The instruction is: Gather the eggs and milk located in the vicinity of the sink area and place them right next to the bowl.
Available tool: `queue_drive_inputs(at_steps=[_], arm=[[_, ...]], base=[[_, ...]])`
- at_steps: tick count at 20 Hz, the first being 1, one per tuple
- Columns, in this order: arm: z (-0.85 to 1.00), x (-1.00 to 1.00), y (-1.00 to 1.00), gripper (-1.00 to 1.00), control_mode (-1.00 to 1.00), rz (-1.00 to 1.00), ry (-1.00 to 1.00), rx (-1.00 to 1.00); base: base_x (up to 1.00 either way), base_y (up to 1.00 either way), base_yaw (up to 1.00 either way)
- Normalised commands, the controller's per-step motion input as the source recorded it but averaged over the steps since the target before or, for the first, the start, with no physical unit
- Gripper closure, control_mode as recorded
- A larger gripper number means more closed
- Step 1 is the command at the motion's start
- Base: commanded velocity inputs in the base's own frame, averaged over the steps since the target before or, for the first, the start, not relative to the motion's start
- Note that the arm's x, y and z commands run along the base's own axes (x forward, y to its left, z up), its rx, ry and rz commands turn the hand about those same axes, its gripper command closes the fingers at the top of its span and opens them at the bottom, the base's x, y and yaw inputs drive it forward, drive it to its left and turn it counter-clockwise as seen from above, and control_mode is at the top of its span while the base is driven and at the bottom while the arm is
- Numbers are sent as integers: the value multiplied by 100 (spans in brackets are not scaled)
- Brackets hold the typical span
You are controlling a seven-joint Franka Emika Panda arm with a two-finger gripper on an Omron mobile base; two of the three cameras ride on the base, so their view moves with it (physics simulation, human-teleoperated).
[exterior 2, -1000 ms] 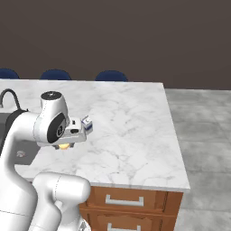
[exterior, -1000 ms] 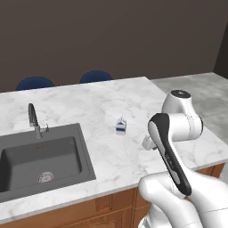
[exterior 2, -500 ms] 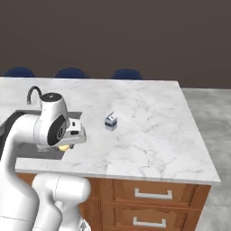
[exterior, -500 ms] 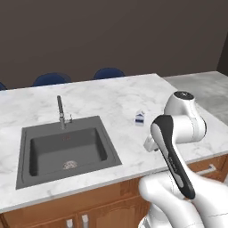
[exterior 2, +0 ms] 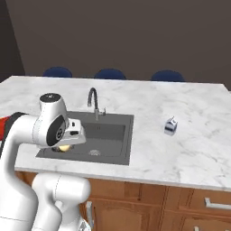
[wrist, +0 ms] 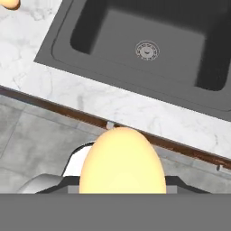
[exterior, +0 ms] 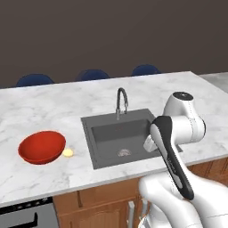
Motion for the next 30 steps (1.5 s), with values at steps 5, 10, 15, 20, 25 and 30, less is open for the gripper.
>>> queue_drive_inputs(at_steps=[5,10,15,20,25,30], arm=[[0,0,0,100,100,0,0,0],[0,0,0,100,100,0,0,0],[0,0,0,100,100,0,0,0],[0,0,0,100,100,0,0,0],[0,7,-2,100,-100,0,1,0],[0,57,-28,100,-100,6,3,0]], base=[[0,100,18],[11,86,17],[53,51,10],[63,1,0],[37,-7,0],[0,0,0]])
